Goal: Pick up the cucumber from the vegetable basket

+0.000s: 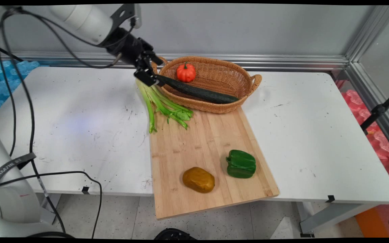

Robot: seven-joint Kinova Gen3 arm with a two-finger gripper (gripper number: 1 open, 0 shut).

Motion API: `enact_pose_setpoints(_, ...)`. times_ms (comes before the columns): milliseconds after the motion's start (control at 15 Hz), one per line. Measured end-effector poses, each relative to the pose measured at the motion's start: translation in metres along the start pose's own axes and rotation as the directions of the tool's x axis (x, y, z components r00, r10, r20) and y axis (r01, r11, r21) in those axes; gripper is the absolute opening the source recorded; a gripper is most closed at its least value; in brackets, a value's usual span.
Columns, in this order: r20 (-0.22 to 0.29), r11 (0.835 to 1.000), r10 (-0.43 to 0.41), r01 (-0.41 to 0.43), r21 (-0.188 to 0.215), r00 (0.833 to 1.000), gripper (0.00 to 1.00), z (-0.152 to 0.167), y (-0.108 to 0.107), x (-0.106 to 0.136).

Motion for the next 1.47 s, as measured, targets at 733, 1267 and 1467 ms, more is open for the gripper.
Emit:
enact_pose_setpoints(733, -0.007, 0.995, 0.080, -0.080, -0.060, 0.997, 1.00, 0.072, -0.049, 0.039)
enact_pose_setpoints(1267, 0.009, 0.981, 0.119, -0.116, -0.154, 0.993, 1.00, 0.137, -0.072, 0.057)
enact_pose_setpoints(1467, 0.017, 0.973, 0.138, -0.132, -0.189, 0.990, 1.00, 0.155, -0.078, 0.060)
